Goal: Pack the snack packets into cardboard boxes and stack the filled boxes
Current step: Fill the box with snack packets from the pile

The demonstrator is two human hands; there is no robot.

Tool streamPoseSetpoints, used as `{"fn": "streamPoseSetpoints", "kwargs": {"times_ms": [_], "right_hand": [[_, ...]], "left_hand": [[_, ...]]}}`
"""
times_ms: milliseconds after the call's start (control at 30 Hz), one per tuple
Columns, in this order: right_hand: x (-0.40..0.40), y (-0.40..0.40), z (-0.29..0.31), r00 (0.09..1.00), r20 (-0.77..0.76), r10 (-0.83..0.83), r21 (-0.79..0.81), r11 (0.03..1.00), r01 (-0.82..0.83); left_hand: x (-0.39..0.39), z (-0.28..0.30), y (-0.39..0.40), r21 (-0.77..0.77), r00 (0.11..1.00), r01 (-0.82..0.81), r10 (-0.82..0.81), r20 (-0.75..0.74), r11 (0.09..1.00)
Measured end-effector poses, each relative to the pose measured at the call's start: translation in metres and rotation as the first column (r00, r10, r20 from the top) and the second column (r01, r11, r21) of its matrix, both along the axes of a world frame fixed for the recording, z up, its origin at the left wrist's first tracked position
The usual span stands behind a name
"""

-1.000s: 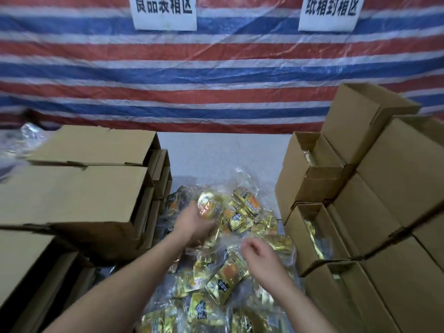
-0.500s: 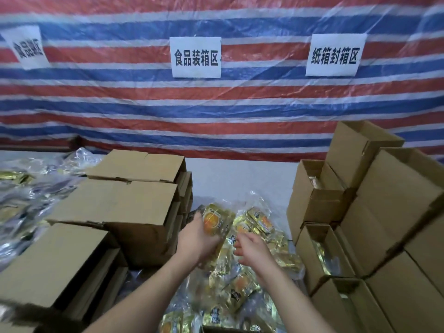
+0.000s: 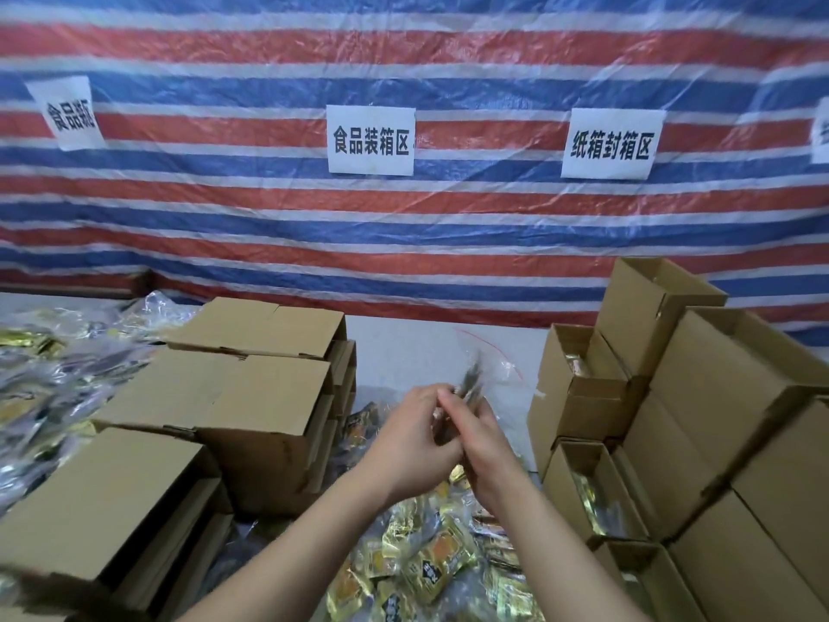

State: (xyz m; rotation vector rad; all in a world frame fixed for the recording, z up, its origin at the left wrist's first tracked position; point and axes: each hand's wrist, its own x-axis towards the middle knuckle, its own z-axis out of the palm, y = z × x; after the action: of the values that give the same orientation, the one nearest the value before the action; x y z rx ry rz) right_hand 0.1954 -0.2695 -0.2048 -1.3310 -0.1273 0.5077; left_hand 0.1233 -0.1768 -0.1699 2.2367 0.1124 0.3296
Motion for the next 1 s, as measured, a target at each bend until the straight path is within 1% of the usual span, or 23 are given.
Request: {"fn": "streamPoseSetpoints", "kwargs": {"times_ms": [67,100,167,267,300,333,400,467,533,567,633,700,733,800,867,933,1000], "right_hand": [[0.001,-0.007,0.000,1.000,-0.022,-0.011,0.046,0.999,0.012],[0.002,-0.010,-0.001,1.000,-0.020,-0.013,0.056,0.998,0.014],[0.000,-0.015,-0.001,1.000,0.016,-0.004,0.033,0.999,0.003],[-0.008,-0.019,-0.001,0.994,0.074,0.086,-0.008,0.996,-0.086],[-0.011,-0.020,-0.001,0.987,0.103,0.125,-0.047,0.992,-0.121],[-0.014,-0.020,-0.001,0.976,0.144,0.163,-0.117,0.982,-0.147],[-0.018,-0.022,-0.003,0.952,0.198,0.232,-0.263,0.948,-0.177],[-0.020,-0.025,-0.003,0.953,0.193,0.234,-0.309,0.936,-0.167],[-0.021,-0.029,-0.002,0.958,0.192,0.211,-0.321,0.936,-0.142],[-0.021,-0.031,-0.002,0.960,0.192,0.202,-0.327,0.936,-0.132],[-0.021,-0.036,-0.004,0.973,0.169,0.160,-0.312,0.945,-0.101],[-0.021,-0.044,-0.007,0.995,0.053,0.088,-0.184,0.980,-0.077],[-0.022,-0.050,-0.008,0.997,-0.013,0.075,-0.123,0.989,-0.076],[-0.023,-0.062,-0.010,0.992,-0.089,0.091,-0.075,0.992,-0.098],[-0.026,-0.073,-0.017,0.985,-0.083,0.151,-0.105,0.982,-0.160],[-0.031,-0.079,-0.026,0.968,-0.030,0.249,-0.231,0.941,-0.249],[-0.039,-0.081,-0.035,0.943,0.002,0.334,-0.352,0.883,-0.312]], "left_hand": [[-0.003,0.005,0.009,-0.109,0.995,0.071,-0.077,-0.059,0.992],[-0.003,0.008,0.013,-0.173,0.993,0.077,-0.091,-0.072,0.982],[-0.002,0.014,0.015,-0.263,0.996,0.022,-0.043,-0.074,0.965],[0.004,0.023,0.011,-0.367,0.999,-0.037,0.020,-0.048,0.929],[0.006,0.026,0.010,-0.380,0.999,-0.048,0.036,-0.038,0.924],[0.009,0.028,0.009,-0.360,0.998,-0.065,0.060,-0.024,0.931],[0.014,0.030,0.009,-0.262,0.993,-0.107,0.115,0.015,0.959],[0.017,0.030,0.007,-0.208,0.986,-0.135,0.153,0.072,0.969],[0.016,0.029,0.004,-0.220,0.980,-0.142,0.169,0.107,0.965],[0.015,0.029,0.002,-0.251,0.981,-0.136,0.167,0.103,0.958],[0.009,0.030,-0.001,-0.392,0.986,-0.112,0.152,0.071,0.913],[0.001,0.030,0.001,-0.557,0.991,-0.099,0.134,0.023,0.825],[-0.003,0.027,0.006,-0.579,0.991,-0.112,0.133,-0.006,0.808],[-0.016,0.011,0.017,-0.550,0.988,-0.155,0.129,-0.086,0.821],[-0.034,-0.017,0.028,-0.492,0.973,-0.211,0.134,-0.188,0.844],[-0.055,-0.053,0.036,-0.385,0.948,-0.243,0.134,-0.290,0.890],[-0.074,-0.091,0.038,-0.281,0.916,-0.227,0.106,-0.386,0.932]]}}
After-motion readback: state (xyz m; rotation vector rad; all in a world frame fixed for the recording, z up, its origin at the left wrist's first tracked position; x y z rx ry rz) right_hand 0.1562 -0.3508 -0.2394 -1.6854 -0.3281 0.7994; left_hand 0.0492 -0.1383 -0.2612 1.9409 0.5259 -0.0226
